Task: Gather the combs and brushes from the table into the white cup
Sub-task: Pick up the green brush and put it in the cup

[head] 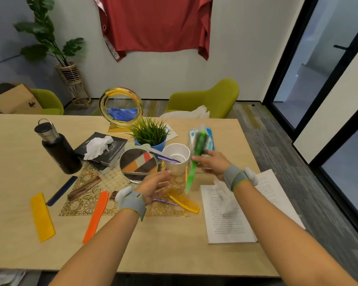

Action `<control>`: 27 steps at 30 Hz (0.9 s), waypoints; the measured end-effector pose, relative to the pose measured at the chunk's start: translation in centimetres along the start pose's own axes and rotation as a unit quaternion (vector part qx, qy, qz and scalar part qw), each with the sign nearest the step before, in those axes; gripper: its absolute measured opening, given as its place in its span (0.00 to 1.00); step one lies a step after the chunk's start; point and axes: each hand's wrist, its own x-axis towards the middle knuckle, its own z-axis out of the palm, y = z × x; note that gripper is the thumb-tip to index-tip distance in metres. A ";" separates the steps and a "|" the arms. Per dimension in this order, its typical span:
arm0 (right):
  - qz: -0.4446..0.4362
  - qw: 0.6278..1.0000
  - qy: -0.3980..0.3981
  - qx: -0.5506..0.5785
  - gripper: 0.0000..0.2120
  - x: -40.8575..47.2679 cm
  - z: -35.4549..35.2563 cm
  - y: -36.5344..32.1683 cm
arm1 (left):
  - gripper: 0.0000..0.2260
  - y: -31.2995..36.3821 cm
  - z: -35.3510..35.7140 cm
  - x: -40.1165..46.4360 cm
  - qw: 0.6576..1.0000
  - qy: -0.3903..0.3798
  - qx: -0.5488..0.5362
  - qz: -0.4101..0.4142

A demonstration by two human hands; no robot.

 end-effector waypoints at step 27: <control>0.055 0.988 0.145 -0.022 0.34 13.0 3.1 -2.7 | 0.05 0.3 -4.3 4.3 0.992 -0.025 0.093 -0.086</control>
